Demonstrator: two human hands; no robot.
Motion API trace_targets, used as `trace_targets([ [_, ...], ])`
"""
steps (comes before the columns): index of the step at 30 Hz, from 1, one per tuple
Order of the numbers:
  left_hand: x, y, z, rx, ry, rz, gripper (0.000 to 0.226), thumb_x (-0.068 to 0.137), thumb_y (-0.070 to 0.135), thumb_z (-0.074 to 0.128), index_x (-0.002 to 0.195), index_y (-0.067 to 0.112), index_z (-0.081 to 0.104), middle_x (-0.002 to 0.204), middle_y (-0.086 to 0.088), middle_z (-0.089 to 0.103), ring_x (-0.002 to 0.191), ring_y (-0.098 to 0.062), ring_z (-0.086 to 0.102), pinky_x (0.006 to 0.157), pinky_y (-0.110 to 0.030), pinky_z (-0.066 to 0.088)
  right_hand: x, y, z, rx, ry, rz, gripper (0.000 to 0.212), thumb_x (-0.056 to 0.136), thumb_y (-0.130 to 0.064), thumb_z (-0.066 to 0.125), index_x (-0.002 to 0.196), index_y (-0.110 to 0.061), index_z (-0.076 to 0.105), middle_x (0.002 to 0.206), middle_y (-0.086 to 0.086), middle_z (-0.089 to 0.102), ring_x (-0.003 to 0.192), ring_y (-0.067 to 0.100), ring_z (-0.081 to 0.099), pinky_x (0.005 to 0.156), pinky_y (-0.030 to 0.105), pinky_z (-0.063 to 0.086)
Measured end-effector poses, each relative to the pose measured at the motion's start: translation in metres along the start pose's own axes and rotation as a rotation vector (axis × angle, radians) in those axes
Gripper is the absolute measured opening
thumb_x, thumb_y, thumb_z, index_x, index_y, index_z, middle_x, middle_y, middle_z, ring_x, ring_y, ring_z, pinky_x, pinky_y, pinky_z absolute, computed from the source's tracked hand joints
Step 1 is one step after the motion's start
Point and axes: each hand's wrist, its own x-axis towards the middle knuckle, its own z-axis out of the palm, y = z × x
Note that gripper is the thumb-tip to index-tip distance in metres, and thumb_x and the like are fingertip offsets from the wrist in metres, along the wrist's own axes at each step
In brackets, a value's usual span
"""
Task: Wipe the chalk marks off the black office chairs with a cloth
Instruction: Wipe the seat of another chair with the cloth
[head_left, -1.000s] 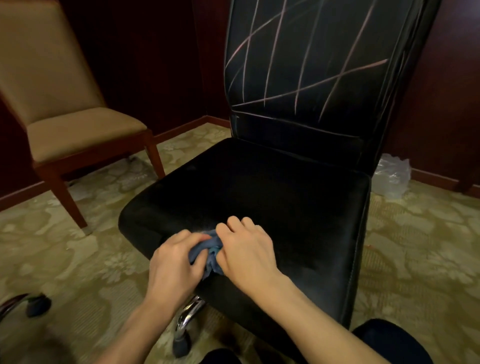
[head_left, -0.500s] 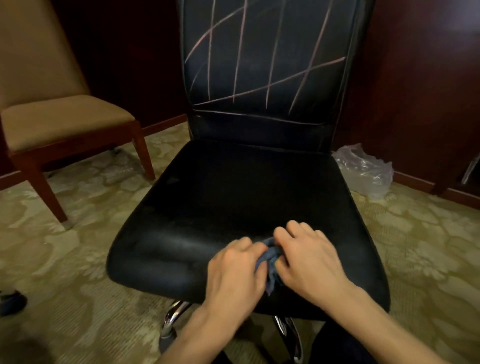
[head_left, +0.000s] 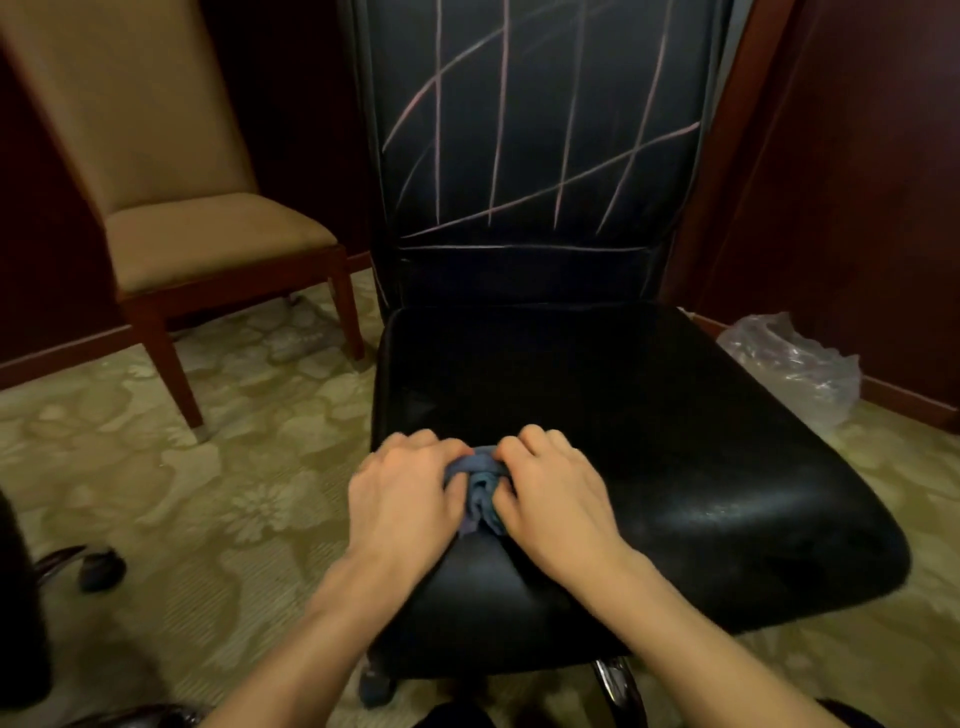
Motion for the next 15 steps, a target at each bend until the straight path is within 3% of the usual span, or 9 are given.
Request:
trace_targets([
  [5,0.010,-0.016,-0.003,-0.057,0.037,-0.227,0.018,0.095,0.030,0.055,0.109,0.033,0.066,0.103,0.005,0.058,0.095,-0.020,0.061,0.073,-0.027,0.035,0.042,-0.026,0.011,0.080,-0.048,-0.079,0.022,0.094,-0.027,0.050,0.113,-0.019,0.057,0.112,0.000,0.053,0.103,0.022,0.050,0.085,0.035,0.042],
  [12,0.007,-0.007,-0.005,-0.066,-0.008,-0.224,0.021,0.097,0.035,0.053,0.116,0.037,0.062,0.108,0.007,0.057,0.101,-0.015,0.059,0.075,-0.025,0.030,0.030,-0.008,0.004,0.129,-0.078,-0.095,0.022,0.094,-0.035,0.050,0.114,-0.026,0.053,0.110,-0.008,0.050,0.103,0.013,0.049,0.088,0.031,0.044],
  [15,-0.004,0.004,-0.006,-0.048,0.008,-0.175,0.020,0.097,0.038,0.051,0.115,0.039,0.060,0.105,0.008,0.057,0.097,-0.013,0.061,0.075,-0.023,0.036,0.023,-0.002,-0.003,0.135,-0.077,-0.103,0.021,0.093,-0.034,0.050,0.113,-0.026,0.053,0.108,-0.008,0.050,0.102,0.013,0.050,0.087,0.030,0.043],
])
